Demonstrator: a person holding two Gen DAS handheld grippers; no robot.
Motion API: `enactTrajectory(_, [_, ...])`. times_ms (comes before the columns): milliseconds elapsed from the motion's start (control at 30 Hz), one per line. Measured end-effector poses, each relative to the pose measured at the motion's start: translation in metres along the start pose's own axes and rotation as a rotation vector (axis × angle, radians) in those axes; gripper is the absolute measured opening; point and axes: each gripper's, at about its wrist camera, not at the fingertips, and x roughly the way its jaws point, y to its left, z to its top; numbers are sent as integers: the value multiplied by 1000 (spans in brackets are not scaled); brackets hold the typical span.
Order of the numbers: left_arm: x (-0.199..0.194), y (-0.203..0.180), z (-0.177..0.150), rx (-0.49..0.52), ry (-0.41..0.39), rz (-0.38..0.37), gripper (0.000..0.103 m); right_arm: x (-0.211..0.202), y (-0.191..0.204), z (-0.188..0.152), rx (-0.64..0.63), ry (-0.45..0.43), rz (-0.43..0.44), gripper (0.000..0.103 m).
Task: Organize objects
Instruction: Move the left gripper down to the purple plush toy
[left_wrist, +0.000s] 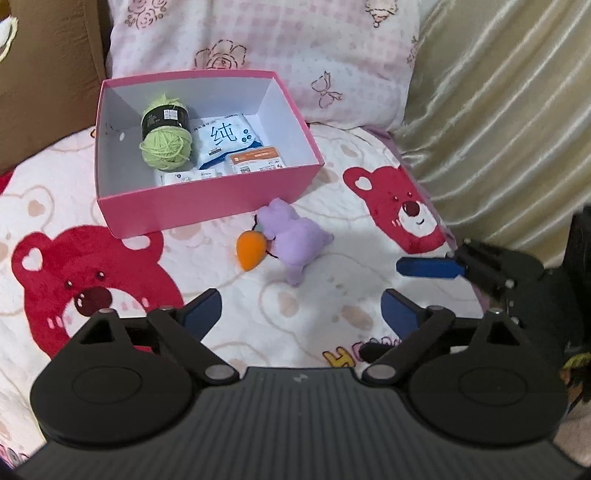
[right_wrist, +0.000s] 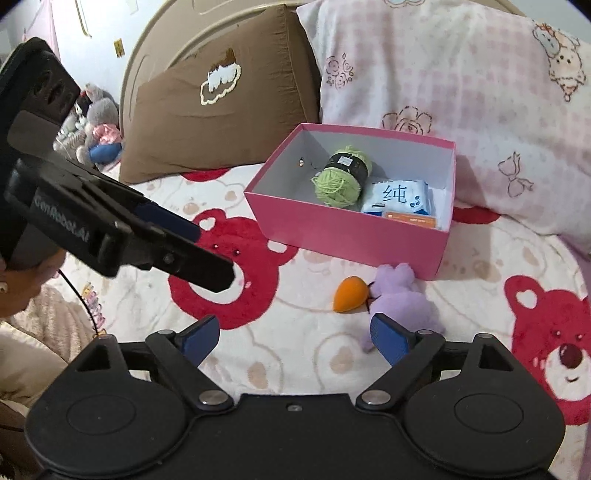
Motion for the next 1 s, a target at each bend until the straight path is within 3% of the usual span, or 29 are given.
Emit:
enactTrajectory(167, [18,-2,2,-22,35,18,96,3,-1,-8,0,-39,-24,92])
enactTrajectory(300, [37,-2,5,-17,45,-12,96,10,-11,-8,59,-72,51,92])
enactTrajectory(567, [68,10,13,119,-81,-12,96,45,-33,-19,74,-86,-15,92])
enactTrajectory(700, [93,14,13,192,-113,-23,91,79,-54,-29,210,-59,-34,91])
enactTrajectory(800, [112,13,10,218,-119,-34,90,97,-72,-39,374,-67,25,91])
enactTrajectory(1000, [149,18,13,172,-140,-18,80,116,-77,-44,401,-100,-62,91])
